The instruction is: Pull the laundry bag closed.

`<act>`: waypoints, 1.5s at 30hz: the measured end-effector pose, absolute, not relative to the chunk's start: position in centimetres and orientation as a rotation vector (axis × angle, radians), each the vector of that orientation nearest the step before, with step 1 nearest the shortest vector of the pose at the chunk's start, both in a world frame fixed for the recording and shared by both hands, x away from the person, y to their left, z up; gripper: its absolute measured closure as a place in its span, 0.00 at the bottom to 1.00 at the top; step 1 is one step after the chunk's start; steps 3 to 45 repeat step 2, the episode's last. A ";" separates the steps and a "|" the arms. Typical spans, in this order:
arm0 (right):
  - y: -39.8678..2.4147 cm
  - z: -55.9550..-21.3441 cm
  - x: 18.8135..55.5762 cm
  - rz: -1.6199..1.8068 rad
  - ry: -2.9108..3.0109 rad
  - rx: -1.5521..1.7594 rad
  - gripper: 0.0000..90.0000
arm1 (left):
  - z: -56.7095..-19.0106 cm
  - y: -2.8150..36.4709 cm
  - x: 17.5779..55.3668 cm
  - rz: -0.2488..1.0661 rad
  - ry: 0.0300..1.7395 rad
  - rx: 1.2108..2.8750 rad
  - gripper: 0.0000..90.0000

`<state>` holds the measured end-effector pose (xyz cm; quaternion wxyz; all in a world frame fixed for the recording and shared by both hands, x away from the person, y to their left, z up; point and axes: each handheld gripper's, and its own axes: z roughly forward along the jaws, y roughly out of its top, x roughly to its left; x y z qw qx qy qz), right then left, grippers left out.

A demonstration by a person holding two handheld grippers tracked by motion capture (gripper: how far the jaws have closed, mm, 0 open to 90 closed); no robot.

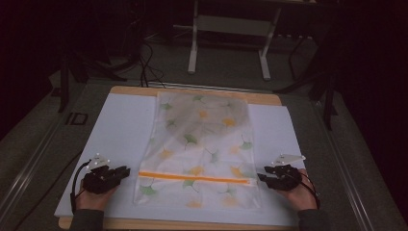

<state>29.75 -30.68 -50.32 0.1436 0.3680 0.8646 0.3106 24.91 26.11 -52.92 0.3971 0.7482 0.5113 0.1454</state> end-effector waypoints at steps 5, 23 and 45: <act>-31.1 -50.8 29.5 0.924 2.469 1.076 0.62 | -52.9 26.0 24.9 0.388 1.299 1.901 0.81; -31.1 -50.8 29.5 0.924 2.469 1.076 0.62 | -52.9 26.0 24.9 0.388 1.299 1.901 0.81; -31.1 -50.8 29.5 0.924 2.469 1.076 0.62 | -52.9 26.0 24.9 0.388 1.299 1.901 0.81</act>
